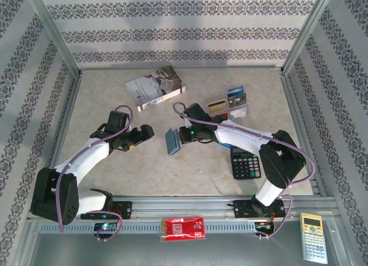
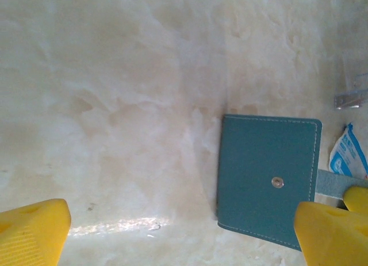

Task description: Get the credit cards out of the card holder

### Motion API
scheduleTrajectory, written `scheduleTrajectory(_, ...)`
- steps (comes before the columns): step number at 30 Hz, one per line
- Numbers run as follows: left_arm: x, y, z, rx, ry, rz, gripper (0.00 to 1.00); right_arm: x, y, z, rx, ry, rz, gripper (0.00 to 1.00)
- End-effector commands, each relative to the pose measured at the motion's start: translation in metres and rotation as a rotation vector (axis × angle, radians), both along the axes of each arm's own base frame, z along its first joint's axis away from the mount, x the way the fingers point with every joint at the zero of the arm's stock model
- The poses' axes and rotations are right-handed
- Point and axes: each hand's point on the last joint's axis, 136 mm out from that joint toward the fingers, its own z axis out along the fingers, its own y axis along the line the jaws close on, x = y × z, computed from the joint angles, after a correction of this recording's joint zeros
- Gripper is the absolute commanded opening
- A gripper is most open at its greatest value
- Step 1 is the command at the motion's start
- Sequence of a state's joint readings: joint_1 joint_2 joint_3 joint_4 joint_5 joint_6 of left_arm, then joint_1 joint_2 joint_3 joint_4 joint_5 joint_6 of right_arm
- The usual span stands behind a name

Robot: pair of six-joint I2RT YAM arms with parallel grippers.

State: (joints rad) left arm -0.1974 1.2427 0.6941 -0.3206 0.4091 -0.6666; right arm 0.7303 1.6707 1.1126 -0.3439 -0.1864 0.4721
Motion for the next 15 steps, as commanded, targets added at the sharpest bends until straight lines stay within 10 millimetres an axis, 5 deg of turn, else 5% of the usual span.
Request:
scheduleTrajectory(1,0.002,0.02,0.012,0.066,-0.04,0.039,1.0,-0.002,0.012,0.019,0.01,-0.012,-0.012,0.03)
scheduleTrajectory(9,-0.004,0.056,0.022,0.084,-0.088,0.154,1.0,0.002,0.05,0.025,-0.046,0.03,-0.091,0.04)
scheduleTrajectory(15,-0.012,0.057,0.018,0.081,-0.083,0.129,1.0,0.002,0.068,0.018,-0.053,0.03,-0.079,0.04)
